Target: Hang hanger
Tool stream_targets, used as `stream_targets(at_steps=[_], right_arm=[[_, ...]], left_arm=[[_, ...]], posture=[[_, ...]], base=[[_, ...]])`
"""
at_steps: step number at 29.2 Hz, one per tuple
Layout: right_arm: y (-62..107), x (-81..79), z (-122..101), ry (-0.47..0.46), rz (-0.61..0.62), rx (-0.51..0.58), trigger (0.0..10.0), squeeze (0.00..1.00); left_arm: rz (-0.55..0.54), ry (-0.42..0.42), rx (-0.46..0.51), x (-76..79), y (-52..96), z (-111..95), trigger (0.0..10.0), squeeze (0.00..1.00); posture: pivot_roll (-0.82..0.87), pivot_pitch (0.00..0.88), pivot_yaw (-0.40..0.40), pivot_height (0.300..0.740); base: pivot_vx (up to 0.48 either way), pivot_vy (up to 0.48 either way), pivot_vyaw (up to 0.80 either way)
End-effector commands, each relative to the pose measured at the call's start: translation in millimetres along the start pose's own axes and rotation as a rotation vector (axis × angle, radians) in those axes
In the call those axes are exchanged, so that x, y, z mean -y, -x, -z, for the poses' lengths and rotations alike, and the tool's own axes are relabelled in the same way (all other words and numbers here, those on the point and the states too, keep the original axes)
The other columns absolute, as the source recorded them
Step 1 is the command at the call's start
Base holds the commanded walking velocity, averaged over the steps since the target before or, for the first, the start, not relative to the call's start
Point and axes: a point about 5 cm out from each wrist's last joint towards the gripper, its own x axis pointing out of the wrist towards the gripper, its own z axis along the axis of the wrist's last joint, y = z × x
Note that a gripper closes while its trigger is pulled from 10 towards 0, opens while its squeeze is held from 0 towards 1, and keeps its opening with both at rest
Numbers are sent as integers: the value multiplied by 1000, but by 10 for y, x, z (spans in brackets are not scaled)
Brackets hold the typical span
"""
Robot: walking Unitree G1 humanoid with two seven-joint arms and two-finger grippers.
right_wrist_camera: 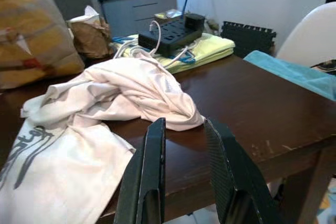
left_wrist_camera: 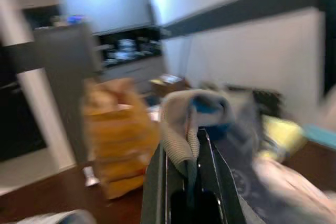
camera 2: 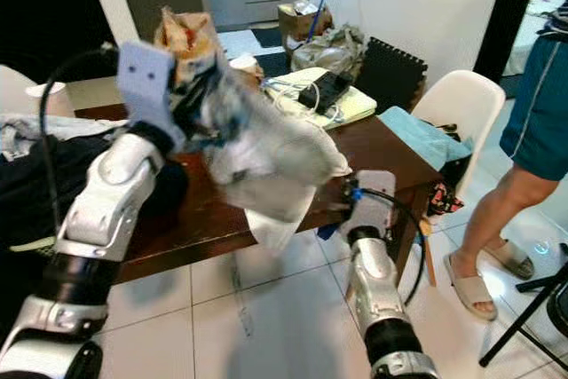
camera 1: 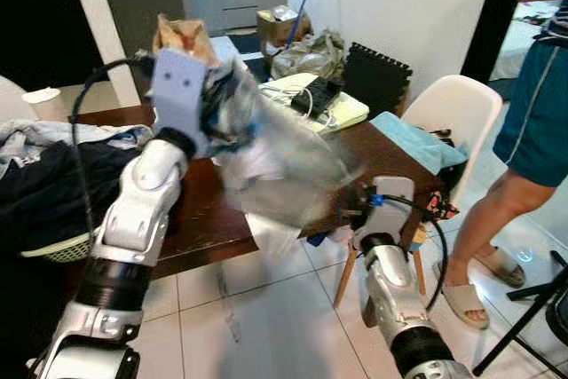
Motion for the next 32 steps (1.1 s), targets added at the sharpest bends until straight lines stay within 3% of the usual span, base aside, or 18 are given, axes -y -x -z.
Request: stream_targets(at_steps=[1, 4, 7, 8, 10, 12, 16, 20, 24, 26, 29, 31, 32], right_arm=[[33, -21, 68, 22, -8, -29, 10000, 0], [36, -26, 69, 26, -10, -32, 10000, 0], [37, -25, 67, 26, -10, -32, 10000, 0], [44, -11, 91, 49, 3, -46, 10000, 0], [46, -6, 98, 56, 8, -50, 10000, 0], [73, 41, 155, 85, 45, -77, 10000, 0], [122, 113, 234, 109, 96, -115, 10000, 0], [173, 177, 270, 141, 144, -124, 10000, 0], [180, 200, 259, 144, 187, -117, 10000, 0], [150, 145, 201, 203, 165, -85, 10000, 0], [133, 112, 184, 214, 140, -79, 10000, 0], [125, 97, 183, 202, 136, -84, 10000, 0], [101, 78, 164, 184, 130, -88, 10000, 0]], left_arm=[[-71, 72, 12, -79, 51, 3, 10000, 0], [-101, 144, 33, -85, 75, -5, 10000, 0], [-105, 152, 33, -82, 80, -5, 10000, 0], [-21, 168, -29, 76, 120, 170, 10000, 0], [0, 172, -48, 122, 138, 218, 10000, 0], [27, 163, -152, 225, 262, 456, 10000, 0], [34, 189, -243, 298, 407, 643, 10000, 0], [48, 68, -278, 291, 492, 733, 10000, 0], [84, 62, -260, 300, 475, 714, 10000, 0], [116, 25, -275, 354, 427, 766, 10000, 0], [136, 13, -297, 415, 408, 801, 10000, 0], [139, 9, -307, 440, 410, 819, 10000, 0], [88, -7, -306, 420, 409, 829, 10000, 0]], posture=[[20, 0, 33, 740], [12, 0, 32, 740], [12, 0, 32, 740], [8, 0, 35, 740], [8, 0, 35, 740], [-2, 0, 45, 740], [-5, 0, 48, 740], [-5, 0, 59, 740], [-12, 0, 66, 740], [-36, 0, 60, 740], [-51, 0, 41, 740], [-64, 0, 28, 740], [-89, 0, 26, 740]], base=[[0, 0, 0], [0, 0, 0], [0, 0, 0], [0, 0, 0], [0, 0, 0], [0, 0, 0], [0, 0, -600], [0, 0, -800], [0, 0, -800], [0, 0, -800], [0, 0, -800], [0, 0, -800], [0, 0, -800]])
